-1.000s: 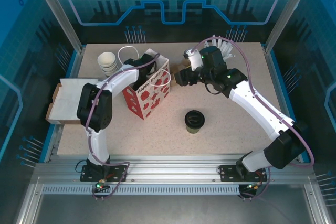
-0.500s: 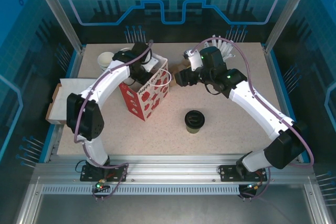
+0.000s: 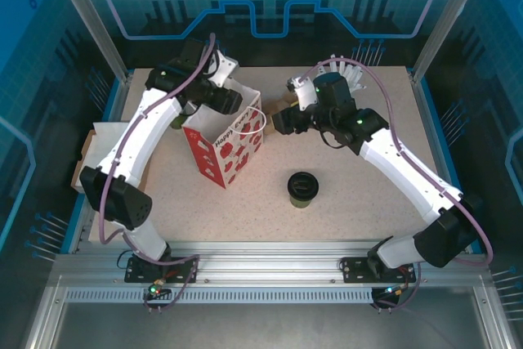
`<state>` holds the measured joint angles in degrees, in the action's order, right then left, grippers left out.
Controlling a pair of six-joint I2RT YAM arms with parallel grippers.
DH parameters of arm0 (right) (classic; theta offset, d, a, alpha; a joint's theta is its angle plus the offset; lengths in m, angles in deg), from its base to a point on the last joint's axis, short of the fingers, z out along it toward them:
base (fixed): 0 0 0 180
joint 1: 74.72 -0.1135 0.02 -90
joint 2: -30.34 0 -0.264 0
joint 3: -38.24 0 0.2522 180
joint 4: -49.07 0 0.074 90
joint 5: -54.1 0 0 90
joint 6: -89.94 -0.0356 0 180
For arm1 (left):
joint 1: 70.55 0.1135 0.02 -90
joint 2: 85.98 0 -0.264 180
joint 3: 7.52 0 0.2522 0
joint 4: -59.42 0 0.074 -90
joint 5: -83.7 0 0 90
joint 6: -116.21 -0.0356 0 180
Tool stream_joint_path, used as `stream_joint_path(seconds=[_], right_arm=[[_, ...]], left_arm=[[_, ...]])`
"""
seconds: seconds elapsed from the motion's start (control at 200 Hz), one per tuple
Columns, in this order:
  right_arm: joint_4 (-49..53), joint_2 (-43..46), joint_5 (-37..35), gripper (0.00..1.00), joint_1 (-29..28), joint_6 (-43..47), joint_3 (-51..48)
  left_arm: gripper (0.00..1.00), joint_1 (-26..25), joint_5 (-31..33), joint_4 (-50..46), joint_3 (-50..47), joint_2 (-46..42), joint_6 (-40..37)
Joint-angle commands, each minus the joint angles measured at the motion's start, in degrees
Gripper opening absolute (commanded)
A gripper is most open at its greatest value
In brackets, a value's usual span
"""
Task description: Pack the takeout coffee
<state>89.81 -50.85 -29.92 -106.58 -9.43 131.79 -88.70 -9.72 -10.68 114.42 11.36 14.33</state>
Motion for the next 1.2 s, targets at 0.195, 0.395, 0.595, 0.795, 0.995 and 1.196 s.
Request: stream_joint_path(seconds=[0.195, 0.395, 0.595, 0.795, 0.995, 1.196], right_arm=[[2.0, 6.2, -4.3, 0.71, -0.8, 1.5, -2.6], [4.9, 15.3, -4.2, 0.72, 0.9, -1.7, -15.0], [3.9, 23.0, 10.0, 0.75, 7.4, -8.1, -28.9], [3.5, 21.8, 14.4, 0.77, 11.5, -10.0, -36.5], [-2.6, 18.9, 24.6, 0.73, 16.0, -11.9, -41.5], [-6.2, 17.2, 28.8, 0.65, 17.5, -12.5, -44.2]], left_arm=[[0.66, -0.2, -6.6, 7.0, -0.4, -12.8, 11.5], [0.69, -12.3, -10.9, 21.9, -22.6, -28.4, 19.2], [0.69, -25.2, -8.7, 24.7, -35.0, -33.9, 22.8], [0.68, -30.5, -6.9, 28.6, -42.2, -36.0, 25.0], [0.68, -31.9, -6.7, 30.3, -44.5, -35.2, 24.6], [0.68, -32.0, -6.6, 30.2, -44.5, -33.7, 23.8]])
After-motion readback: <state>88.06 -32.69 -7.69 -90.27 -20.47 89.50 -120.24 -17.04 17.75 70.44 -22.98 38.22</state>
